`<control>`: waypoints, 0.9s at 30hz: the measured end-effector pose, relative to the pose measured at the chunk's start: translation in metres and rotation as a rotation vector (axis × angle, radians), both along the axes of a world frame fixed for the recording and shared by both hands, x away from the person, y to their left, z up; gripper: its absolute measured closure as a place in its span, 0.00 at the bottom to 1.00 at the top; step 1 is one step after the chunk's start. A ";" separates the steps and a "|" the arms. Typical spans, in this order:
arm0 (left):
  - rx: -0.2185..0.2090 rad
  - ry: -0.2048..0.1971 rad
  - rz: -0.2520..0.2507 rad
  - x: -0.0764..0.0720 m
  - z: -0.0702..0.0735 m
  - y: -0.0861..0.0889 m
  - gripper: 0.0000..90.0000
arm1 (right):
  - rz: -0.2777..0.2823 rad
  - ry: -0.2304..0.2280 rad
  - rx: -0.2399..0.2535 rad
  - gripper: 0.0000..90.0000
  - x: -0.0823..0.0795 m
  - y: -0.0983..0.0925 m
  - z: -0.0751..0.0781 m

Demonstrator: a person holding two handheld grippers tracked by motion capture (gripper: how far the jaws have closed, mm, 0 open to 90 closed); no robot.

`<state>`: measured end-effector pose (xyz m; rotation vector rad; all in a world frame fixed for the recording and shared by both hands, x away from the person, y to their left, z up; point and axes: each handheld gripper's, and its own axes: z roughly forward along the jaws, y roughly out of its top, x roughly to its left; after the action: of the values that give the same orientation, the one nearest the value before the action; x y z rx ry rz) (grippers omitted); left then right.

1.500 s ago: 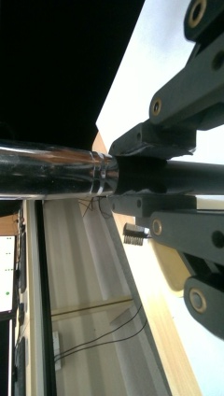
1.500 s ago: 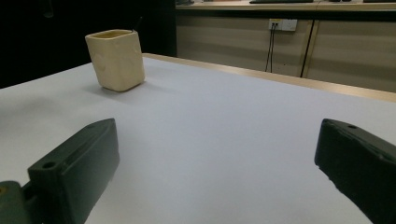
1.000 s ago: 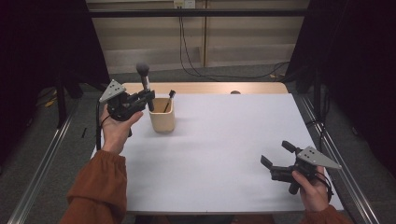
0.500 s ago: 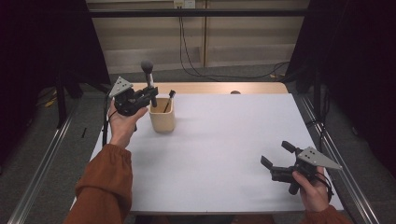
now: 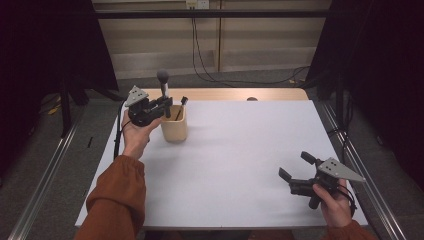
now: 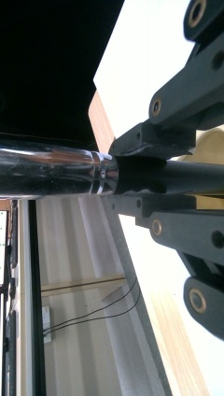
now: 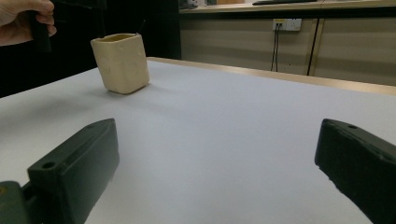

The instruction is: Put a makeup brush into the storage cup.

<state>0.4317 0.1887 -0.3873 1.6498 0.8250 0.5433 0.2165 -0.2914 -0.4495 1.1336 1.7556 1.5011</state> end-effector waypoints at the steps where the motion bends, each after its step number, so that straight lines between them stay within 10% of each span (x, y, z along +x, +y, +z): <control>1: -0.006 0.003 0.005 0.000 -0.001 0.000 0.83 | 0.002 0.000 0.001 0.00 0.000 0.000 0.000; 27: 0.036 0.076 -0.010 0.003 -0.032 -0.001 0.83 | 0.016 0.005 -0.010 0.00 0.000 0.003 -0.002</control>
<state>0.4352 0.1874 -0.4191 1.7154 0.8669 0.4932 0.2170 -0.2883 -0.4519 1.1214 1.7780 1.4982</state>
